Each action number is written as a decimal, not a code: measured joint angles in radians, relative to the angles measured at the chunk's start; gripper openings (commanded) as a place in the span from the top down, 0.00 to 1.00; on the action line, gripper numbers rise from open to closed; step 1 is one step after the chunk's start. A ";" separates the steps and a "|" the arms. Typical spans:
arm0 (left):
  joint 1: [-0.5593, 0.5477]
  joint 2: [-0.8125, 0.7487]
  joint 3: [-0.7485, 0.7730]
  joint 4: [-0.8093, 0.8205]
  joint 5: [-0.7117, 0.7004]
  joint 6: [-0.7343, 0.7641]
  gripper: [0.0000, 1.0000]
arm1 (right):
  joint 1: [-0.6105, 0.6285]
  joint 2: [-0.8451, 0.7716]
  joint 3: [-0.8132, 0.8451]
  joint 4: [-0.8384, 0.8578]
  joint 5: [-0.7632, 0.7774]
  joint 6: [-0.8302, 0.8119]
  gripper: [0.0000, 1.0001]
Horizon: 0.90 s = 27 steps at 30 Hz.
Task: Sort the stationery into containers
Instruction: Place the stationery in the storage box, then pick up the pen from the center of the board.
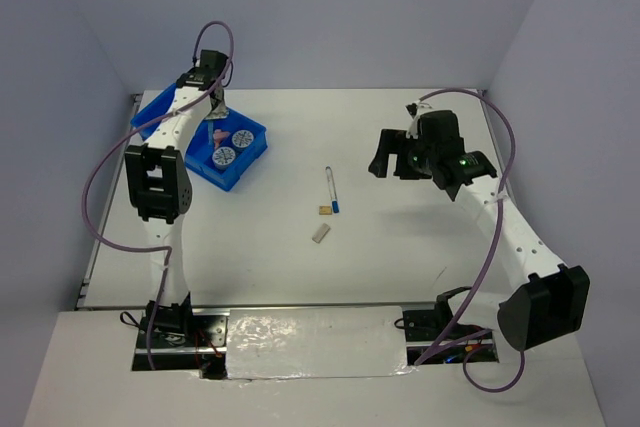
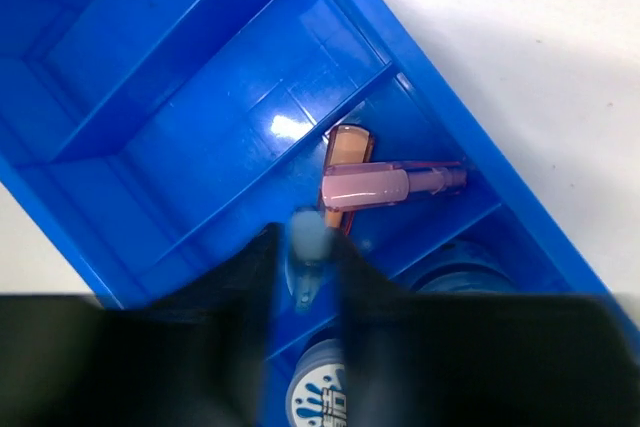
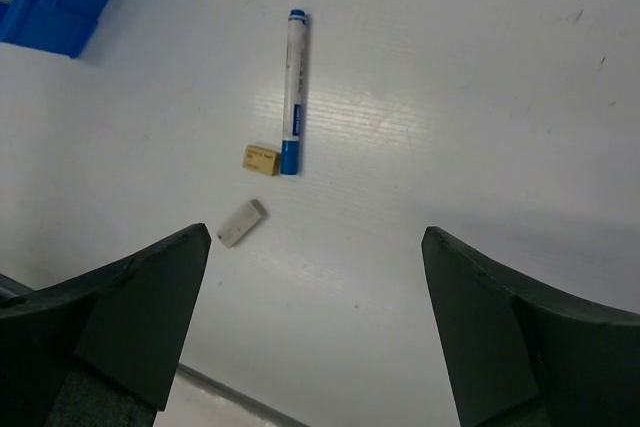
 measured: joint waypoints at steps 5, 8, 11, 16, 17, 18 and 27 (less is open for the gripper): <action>-0.001 0.010 -0.001 0.006 -0.013 0.001 0.08 | 0.000 0.000 -0.007 -0.002 -0.029 -0.011 0.05; -0.001 0.010 -0.001 0.010 -0.018 -0.007 0.01 | 0.000 0.006 -0.007 -0.002 -0.047 -0.016 0.05; -0.004 0.003 -0.001 -0.003 0.001 -0.009 0.01 | 0.000 0.023 -0.007 -0.003 -0.054 -0.014 0.06; -0.105 -0.125 -0.111 0.003 0.062 0.024 0.01 | 0.000 0.031 -0.007 -0.023 -0.039 0.020 0.08; -0.153 -0.173 -0.162 0.013 0.100 0.033 0.01 | 0.000 0.029 -0.007 -0.029 -0.032 0.029 0.10; -0.215 -0.231 -0.222 0.034 0.142 0.051 0.01 | 0.000 0.025 -0.006 -0.036 -0.026 0.035 0.11; -0.578 -0.370 -0.502 0.110 0.413 0.038 0.08 | 0.000 -0.064 0.039 -0.105 -0.014 0.056 0.15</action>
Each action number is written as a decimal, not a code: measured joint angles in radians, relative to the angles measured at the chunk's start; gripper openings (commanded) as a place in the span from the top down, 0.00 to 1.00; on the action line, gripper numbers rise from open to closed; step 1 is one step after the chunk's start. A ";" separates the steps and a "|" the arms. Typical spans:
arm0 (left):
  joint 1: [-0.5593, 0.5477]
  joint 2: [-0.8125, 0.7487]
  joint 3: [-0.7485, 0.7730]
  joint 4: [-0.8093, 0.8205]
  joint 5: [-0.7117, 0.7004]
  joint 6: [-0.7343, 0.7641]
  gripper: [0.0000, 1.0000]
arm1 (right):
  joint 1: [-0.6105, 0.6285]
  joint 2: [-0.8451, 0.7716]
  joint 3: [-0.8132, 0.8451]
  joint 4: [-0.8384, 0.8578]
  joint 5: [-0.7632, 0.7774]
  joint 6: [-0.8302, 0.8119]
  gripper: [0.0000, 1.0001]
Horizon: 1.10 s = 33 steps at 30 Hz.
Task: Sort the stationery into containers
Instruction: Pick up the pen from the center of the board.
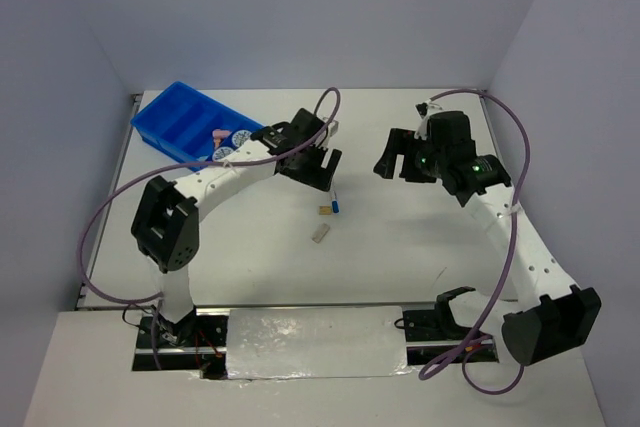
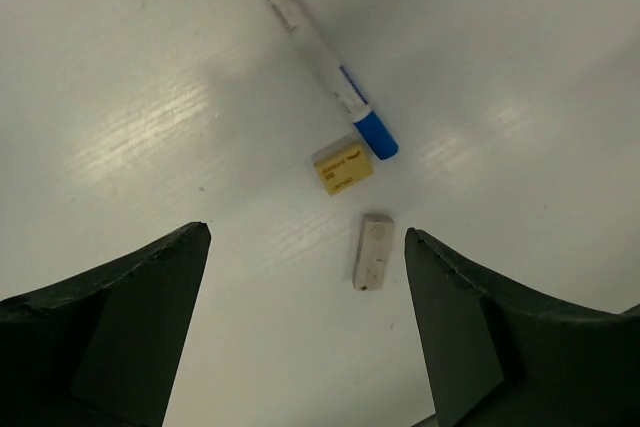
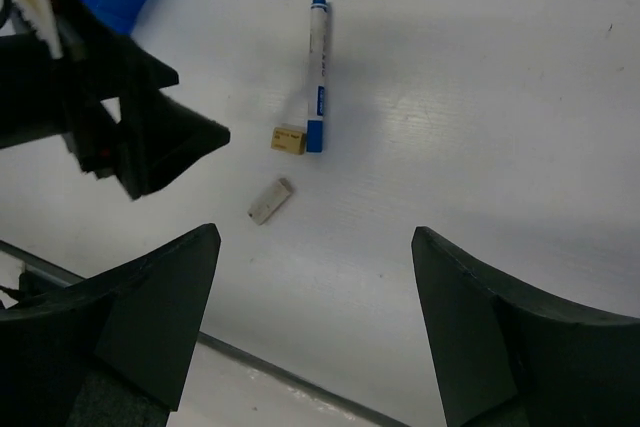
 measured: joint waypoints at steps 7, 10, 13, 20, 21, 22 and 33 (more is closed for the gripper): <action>0.039 0.095 0.006 -0.078 -0.030 -0.251 0.12 | 0.000 -0.060 -0.010 -0.030 0.001 0.008 0.15; 0.002 0.104 0.018 -0.085 -0.034 -0.327 0.15 | 0.000 -0.073 -0.022 -0.034 0.000 0.011 0.15; -0.035 0.121 0.035 -0.085 -0.035 -0.383 0.21 | 0.000 -0.075 -0.028 -0.038 0.000 0.012 0.15; -0.062 0.150 0.032 -0.086 -0.051 -0.461 0.21 | 0.000 -0.083 -0.084 -0.038 -0.001 0.017 0.16; -0.061 0.150 0.032 -0.084 -0.055 -0.465 0.21 | 0.000 -0.082 -0.092 -0.038 -0.001 0.019 0.16; -0.061 0.150 0.032 -0.079 -0.058 -0.466 0.21 | 0.000 -0.081 -0.097 -0.037 -0.002 0.021 0.16; -0.050 0.458 0.459 -0.127 -0.132 -0.466 0.45 | 0.000 -0.082 -0.102 -0.034 -0.004 0.026 0.17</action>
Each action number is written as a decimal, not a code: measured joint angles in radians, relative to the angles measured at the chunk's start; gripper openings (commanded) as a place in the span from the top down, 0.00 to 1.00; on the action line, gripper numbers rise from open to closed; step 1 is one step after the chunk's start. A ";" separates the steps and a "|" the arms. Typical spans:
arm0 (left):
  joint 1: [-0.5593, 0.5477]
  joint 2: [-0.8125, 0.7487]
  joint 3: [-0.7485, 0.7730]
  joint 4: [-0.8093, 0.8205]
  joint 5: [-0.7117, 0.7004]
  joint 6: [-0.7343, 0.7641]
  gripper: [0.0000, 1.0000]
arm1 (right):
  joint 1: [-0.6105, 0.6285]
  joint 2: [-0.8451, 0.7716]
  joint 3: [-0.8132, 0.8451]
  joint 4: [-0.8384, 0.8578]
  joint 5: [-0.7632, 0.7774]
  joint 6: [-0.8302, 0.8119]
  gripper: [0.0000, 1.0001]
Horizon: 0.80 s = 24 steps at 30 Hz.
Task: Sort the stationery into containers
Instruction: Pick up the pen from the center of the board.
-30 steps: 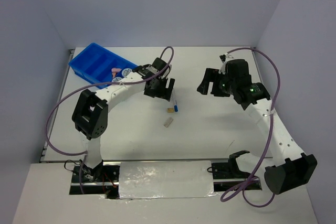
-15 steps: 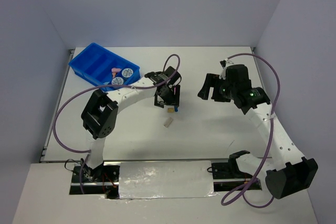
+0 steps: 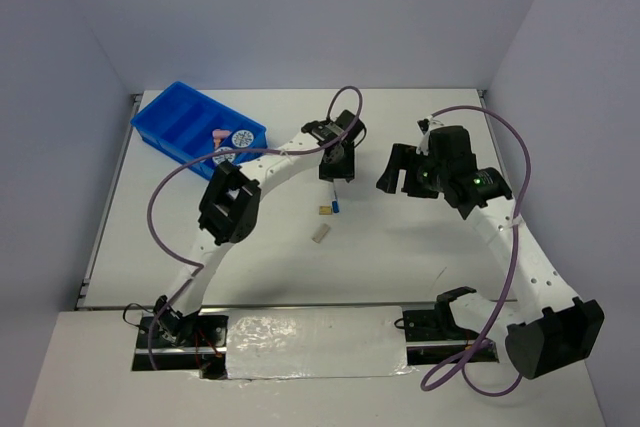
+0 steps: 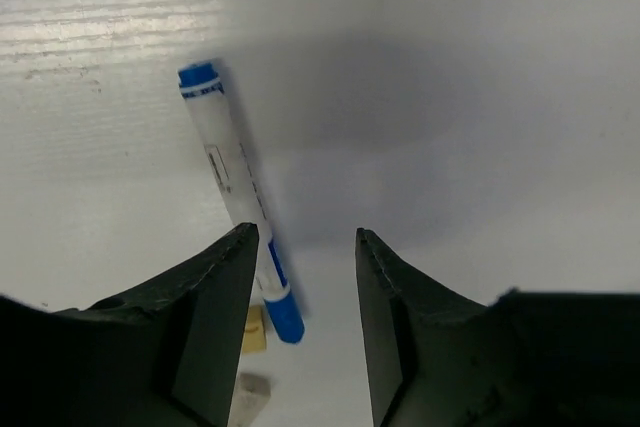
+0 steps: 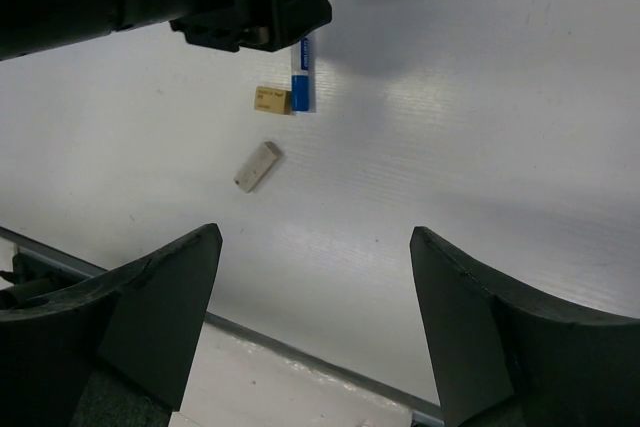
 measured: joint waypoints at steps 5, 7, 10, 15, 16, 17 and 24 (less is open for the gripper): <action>0.010 0.121 0.109 -0.085 -0.071 -0.006 0.46 | 0.000 -0.014 0.001 -0.005 -0.002 -0.002 0.17; 0.015 0.127 0.106 -0.100 -0.084 -0.019 0.45 | 0.000 -0.023 0.003 -0.008 -0.001 -0.006 0.17; 0.024 0.126 0.078 -0.105 -0.097 -0.025 0.44 | 0.000 -0.034 0.013 -0.019 -0.002 -0.015 0.17; 0.025 0.126 0.073 -0.095 -0.099 -0.023 0.52 | 0.000 -0.036 0.019 -0.023 -0.010 -0.020 0.17; 0.025 0.126 0.071 -0.093 -0.101 -0.022 0.58 | 0.000 -0.036 0.019 -0.023 -0.012 -0.021 0.17; 0.025 0.125 0.068 -0.092 -0.103 -0.023 0.63 | 0.000 -0.036 0.019 -0.023 -0.015 -0.022 0.17; 0.026 0.122 0.064 -0.073 -0.085 0.010 1.00 | 0.000 -0.036 0.024 -0.023 -0.034 -0.022 0.17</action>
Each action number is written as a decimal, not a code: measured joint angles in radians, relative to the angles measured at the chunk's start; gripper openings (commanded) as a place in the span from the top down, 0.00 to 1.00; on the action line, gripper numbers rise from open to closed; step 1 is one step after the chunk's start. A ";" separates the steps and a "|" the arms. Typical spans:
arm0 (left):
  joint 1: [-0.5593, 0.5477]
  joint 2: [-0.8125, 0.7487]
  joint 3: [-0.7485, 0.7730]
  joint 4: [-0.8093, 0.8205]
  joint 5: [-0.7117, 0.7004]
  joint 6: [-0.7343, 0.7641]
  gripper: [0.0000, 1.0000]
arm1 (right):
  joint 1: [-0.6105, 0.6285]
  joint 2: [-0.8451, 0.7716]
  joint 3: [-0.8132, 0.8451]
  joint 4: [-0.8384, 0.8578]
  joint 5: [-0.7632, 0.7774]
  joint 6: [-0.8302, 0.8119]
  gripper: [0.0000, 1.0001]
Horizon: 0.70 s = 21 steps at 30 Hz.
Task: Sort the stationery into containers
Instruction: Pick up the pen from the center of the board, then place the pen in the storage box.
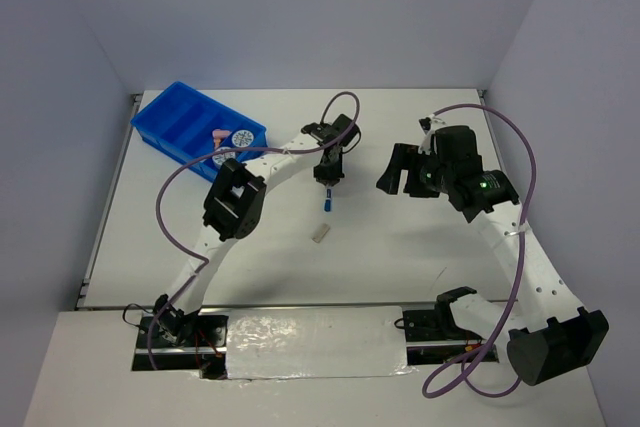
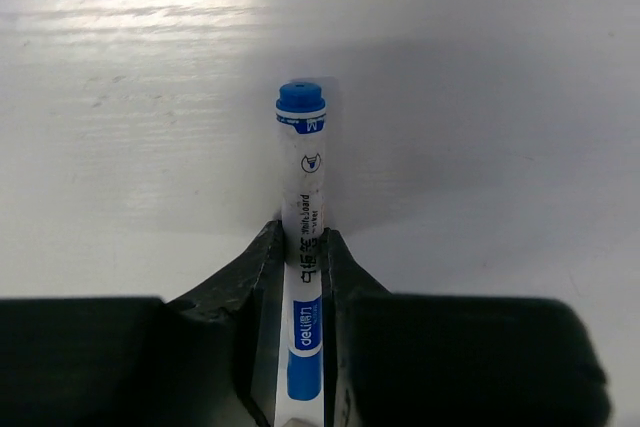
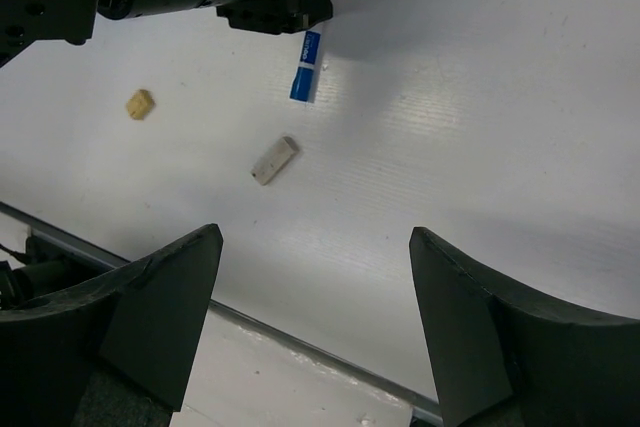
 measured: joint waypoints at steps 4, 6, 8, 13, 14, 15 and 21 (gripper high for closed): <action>0.005 0.000 0.015 0.051 0.063 0.063 1.00 | 0.000 0.000 0.000 0.001 -0.014 0.000 0.17; 0.014 0.000 0.036 0.075 0.106 0.093 1.00 | 0.000 0.001 0.000 0.001 -0.015 -0.002 0.17; 0.031 -0.013 0.054 0.117 0.150 0.124 1.00 | 0.000 0.002 0.004 0.000 -0.016 -0.004 0.17; 0.148 -0.134 0.050 0.149 0.178 0.218 1.00 | 0.000 0.002 0.018 0.002 -0.019 -0.008 0.17; 0.183 -0.176 0.038 0.162 0.171 0.261 1.00 | 0.000 0.002 0.019 0.003 -0.020 -0.008 0.17; 0.224 -0.224 0.021 0.177 0.161 0.307 1.00 | 0.000 0.002 0.019 0.003 -0.023 -0.008 0.17; 0.471 -0.494 -0.133 0.372 0.058 0.631 1.00 | 0.000 0.002 0.018 0.019 -0.080 -0.004 0.17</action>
